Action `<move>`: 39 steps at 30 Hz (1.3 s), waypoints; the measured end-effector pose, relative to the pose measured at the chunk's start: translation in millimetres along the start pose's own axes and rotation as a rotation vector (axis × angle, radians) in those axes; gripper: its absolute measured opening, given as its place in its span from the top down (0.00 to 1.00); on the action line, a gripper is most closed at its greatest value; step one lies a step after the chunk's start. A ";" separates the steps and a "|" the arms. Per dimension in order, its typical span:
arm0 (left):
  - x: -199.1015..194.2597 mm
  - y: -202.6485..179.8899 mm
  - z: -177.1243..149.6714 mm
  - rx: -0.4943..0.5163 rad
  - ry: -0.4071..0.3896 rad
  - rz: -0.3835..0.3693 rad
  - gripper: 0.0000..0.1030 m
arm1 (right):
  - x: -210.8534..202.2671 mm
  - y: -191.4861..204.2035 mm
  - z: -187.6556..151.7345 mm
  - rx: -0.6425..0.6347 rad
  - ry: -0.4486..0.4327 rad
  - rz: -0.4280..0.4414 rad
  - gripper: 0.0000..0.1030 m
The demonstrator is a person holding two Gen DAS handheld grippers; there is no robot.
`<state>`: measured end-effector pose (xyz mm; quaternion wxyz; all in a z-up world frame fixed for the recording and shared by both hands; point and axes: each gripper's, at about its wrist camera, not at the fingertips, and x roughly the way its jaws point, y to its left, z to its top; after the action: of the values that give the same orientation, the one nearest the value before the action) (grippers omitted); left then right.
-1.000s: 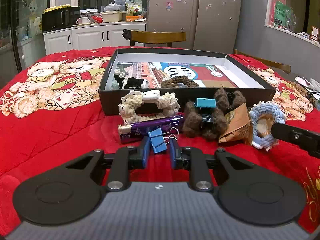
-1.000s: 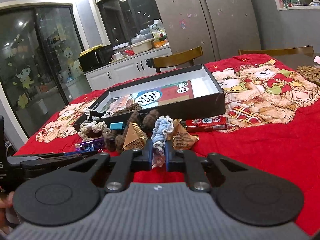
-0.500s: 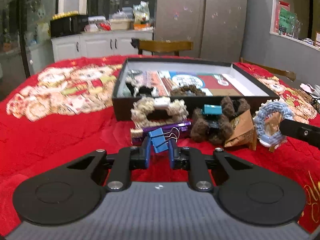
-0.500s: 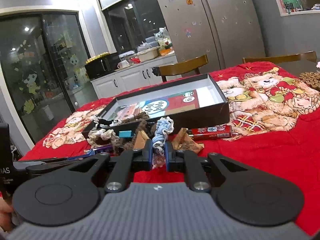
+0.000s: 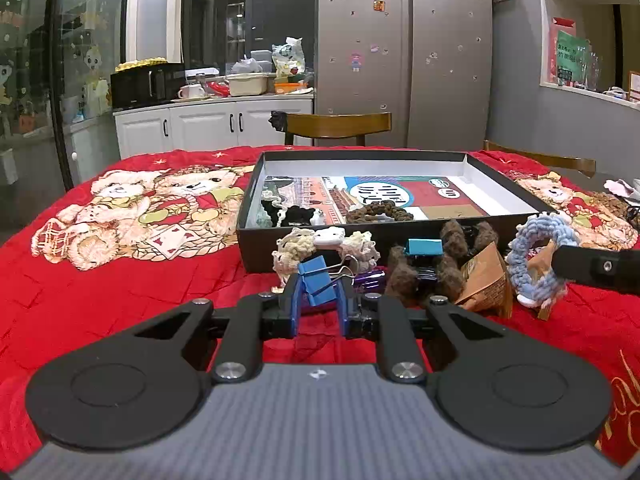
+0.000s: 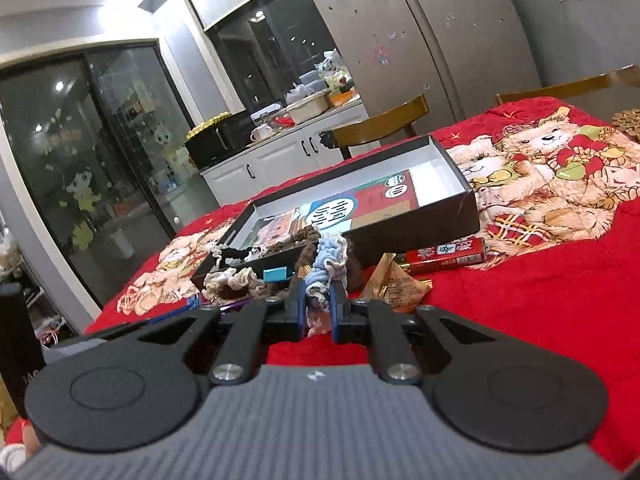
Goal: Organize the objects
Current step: 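Lift the clip and the ring and carry both over the box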
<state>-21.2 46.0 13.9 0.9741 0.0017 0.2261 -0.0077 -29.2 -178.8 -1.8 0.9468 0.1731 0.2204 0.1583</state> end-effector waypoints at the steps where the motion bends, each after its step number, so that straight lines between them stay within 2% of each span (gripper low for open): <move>1: -0.2 0.2 0.2 -0.002 -0.004 -0.002 0.79 | 0.2 2.3 0.4 -0.024 -0.009 -0.026 0.86; 9: -1.7 0.1 4.5 0.020 -0.061 0.041 0.79 | -0.1 7.7 13.2 -0.040 -0.035 -0.036 0.87; 13: 2.1 3.2 9.2 0.027 -0.055 0.058 0.79 | -3.0 21.0 24.8 -0.077 -0.047 -0.027 0.87; 21: -7.0 5.0 30.7 0.015 -0.093 0.078 0.79 | -2.8 57.7 53.7 -0.161 -0.085 0.015 0.87; 30: -25.1 11.9 80.8 -0.032 -0.161 0.096 0.79 | -8.0 81.1 97.0 -0.171 -0.206 0.090 0.87; 35: -31.3 9.7 115.4 -0.041 -0.209 0.109 0.79 | -7.1 87.1 119.3 -0.154 -0.234 0.121 0.87; 39: -28.1 4.8 142.3 -0.081 -0.209 0.069 0.79 | -0.6 84.7 134.7 -0.120 -0.238 0.138 0.87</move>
<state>16.3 50.2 154.0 0.9913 -0.0307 0.1234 0.0346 14.9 -138.4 145.6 0.9617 0.1487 0.0845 0.2143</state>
